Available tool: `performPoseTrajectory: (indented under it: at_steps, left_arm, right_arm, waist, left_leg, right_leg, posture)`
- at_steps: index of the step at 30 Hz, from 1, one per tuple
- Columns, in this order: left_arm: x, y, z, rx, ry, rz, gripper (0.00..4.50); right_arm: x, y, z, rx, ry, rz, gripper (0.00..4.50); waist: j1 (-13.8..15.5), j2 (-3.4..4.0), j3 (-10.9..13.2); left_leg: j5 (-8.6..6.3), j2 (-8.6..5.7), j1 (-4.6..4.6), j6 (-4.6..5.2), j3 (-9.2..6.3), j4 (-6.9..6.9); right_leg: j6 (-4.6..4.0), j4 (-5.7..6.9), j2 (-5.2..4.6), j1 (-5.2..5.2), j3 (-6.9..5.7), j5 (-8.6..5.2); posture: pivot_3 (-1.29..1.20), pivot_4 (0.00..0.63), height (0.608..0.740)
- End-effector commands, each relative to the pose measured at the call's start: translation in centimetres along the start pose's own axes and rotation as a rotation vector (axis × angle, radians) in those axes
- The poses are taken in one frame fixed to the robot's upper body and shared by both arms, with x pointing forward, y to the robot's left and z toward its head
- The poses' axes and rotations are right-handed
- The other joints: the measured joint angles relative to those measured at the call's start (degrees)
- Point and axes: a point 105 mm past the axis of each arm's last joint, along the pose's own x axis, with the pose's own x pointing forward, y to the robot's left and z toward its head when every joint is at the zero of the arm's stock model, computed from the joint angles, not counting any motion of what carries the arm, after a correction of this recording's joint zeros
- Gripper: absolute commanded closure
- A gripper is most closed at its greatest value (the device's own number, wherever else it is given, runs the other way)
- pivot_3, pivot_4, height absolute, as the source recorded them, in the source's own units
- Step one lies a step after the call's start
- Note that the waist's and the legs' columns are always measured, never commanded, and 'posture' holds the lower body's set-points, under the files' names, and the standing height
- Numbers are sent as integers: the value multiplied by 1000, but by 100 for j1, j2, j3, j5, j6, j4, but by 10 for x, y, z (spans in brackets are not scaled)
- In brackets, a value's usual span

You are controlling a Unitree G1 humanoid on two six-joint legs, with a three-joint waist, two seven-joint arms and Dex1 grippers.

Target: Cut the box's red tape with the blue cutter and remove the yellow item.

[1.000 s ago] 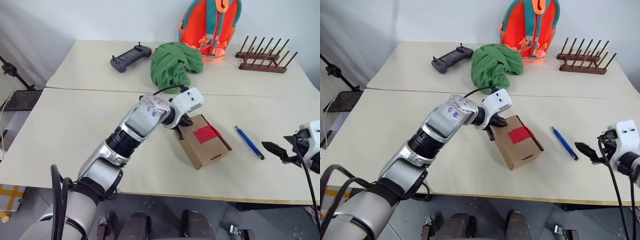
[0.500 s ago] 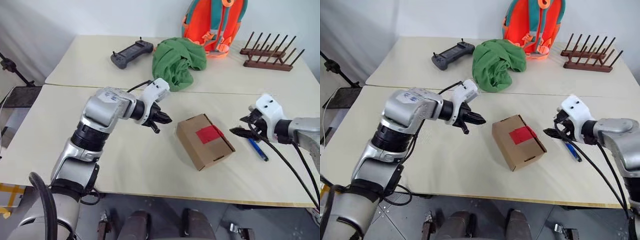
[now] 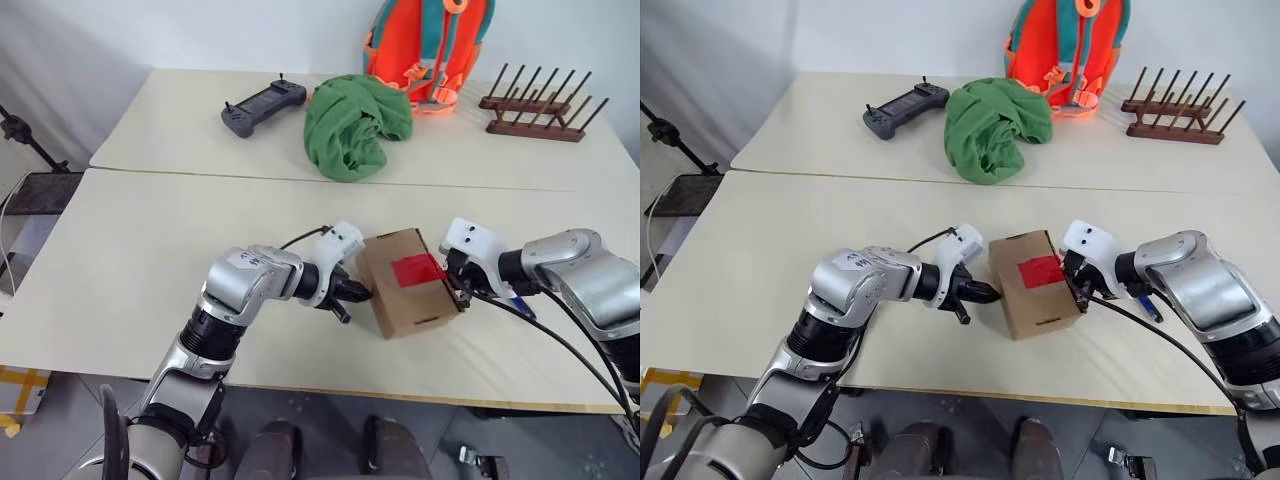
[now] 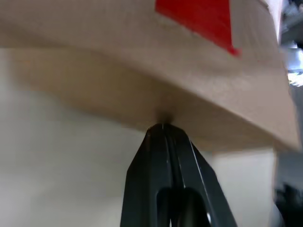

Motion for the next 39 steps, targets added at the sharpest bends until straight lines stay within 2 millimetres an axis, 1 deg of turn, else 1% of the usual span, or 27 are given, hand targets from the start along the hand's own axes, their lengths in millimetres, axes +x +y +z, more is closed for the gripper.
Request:
performPoseTrajectory:
  at_steps: [1, 2, 4, 9, 14, 16, 19, 22, 26, 28, 30, 32, 34, 35, 36, 39]
  left_arm:
    - [-9, 4, 29, 39, -97, 33, 4500]
    - [-11, 5, 30, 44, -97, 38, 4500]
    - [-15, 6, 27, 65, -69, 34, 4500]
    - [-23, 4, 21, 76, -30, 22, 4500]
    - [-28, -4, 4, 97, 63, -18, 4500]
    - [-27, -2, -3, 102, 89, -2, 4500]
    - [-27, 5, 0, 117, 83, 40, 4500]
    - [-33, 12, 8, 118, 37, 76, 4500]
    - [-47, 20, 18, 118, -14, 96, 4500]
    - [-53, 23, 23, 117, -36, 97, 4500]
    - [-61, 23, 33, 124, -77, 85, 4500]
    - [-62, 15, 51, 172, -135, 40, 4500]
    - [-59, 3, 67, 220, -175, -16, 4500]
    - [-57, -2, 71, 235, -185, -40, 4500]
    - [-53, -5, 74, 251, -187, -56, 4500]
    - [-41, -6, 74, 289, -161, -61, 4500]
  right_arm:
    - [0, 17, 18, -59, -36, 62, 4455]
    - [2, 19, 20, -62, -41, 68, 4455]
    - [7, 20, 23, -59, -45, 66, 4455]
    - [16, 19, 22, -60, -38, 51, 4455]
    - [19, 18, 25, -62, -43, 42, 4455]
    - [19, 19, 24, -77, -36, 42, 4455]
    - [13, 20, 21, -78, -19, 32, 4455]
    - [2, 16, 16, -88, 3, -9, 4455]
    - [-17, 3, 8, -96, 39, -113, 4455]
    - [-25, -6, 9, -97, 28, -177, 4455]
    - [-37, -20, 16, -108, -15, -281, 4455]
    - [-50, -24, 26, -44, -68, -320, 4096]
    - [-54, -24, 38, 17, -132, -331, 3616]
    - [-54, -24, 42, 36, -153, -334, 3217]
    - [-54, -25, 46, 50, -172, -337, 2921]
    - [-50, -24, 54, 88, -211, -333, 1870]
  waist:
    - [-16, 0, 0]
    - [-11, 0, 0]
    - [-6, 0, 0]
    - [12, 0, 0]
    - [1, 1, 0]
    - [1, 0, 0]
    - [9, 0, 0]
    - [9, 0, 0]
    - [3, 0, 0]
    - [2, 0, 0]
    - [-2, 0, 0]
    - [0, 0, 0]
    - [4, 0, 0]
    - [9, 0, 0]
    - [11, 0, 0]
    - [8, 0, 0]
  left_leg:
    - [3, 1, 4, -2, 4, -1]
    - [5, 1, 5, -4, 4, -1]
    - [7, -1, 8, -4, 5, 1]
    - [8, -4, 9, -4, 1, 0]
    - [7, -6, 8, -4, -2, -4]
    - [7, -6, 9, -4, -2, -5]
    - [7, -7, 8, -4, -2, -3]
    - [7, -6, 9, -4, -1, -2]
    - [7, -6, 8, -3, -1, -3]
    - [7, -6, 9, -3, 0, -3]
    - [7, -5, 10, -3, 3, -2]
    - [8, -5, 9, -3, 3, -1]
    - [8, -5, 9, -3, 3, 1]
    - [8, -5, 8, -2, 3, 3]
    - [8, -5, 8, -2, 3, 2]
    - [8, -7, 9, -3, 1, -1]
  right_leg:
    - [0, 2, 0, 0, 4, 0]
    - [-1, 3, 1, 0, 5, 0]
    - [-1, 8, 0, 1, 7, 0]
    - [-1, 15, -2, -1, 11, 0]
    - [0, 14, -3, -2, 10, 0]
    - [0, 16, -4, -2, 10, 0]
    - [0, 16, -4, -2, 10, 0]
    - [0, 17, -3, -2, 11, 0]
    - [0, 16, -4, -2, 11, 0]
    - [-1, 17, -3, -2, 11, 0]
    - [-1, 17, -3, -2, 12, 0]
    - [-1, 18, -4, -2, 13, 0]
    - [0, 18, -4, -2, 13, 0]
    - [-1, 18, -4, -2, 13, 0]
    - [0, 16, -4, -1, 13, 0]
    - [0, 22, -4, -1, 11, 0]
  posture:
    - [0, 150, 740]
    - [0, 150, 740]
    - [0, 150, 740]
    - [0, 150, 740]
    - [0, 150, 740]
    - [0, 150, 740]
    - [0, 150, 740]
    - [0, 150, 740]
    - [0, 150, 740]
    - [0, 150, 740]
    - [0, 150, 740]
    - [0, 150, 740]
    - [0, 150, 740]
    - [0, 150, 740]
    - [0, 150, 740]
    - [0, 150, 740]
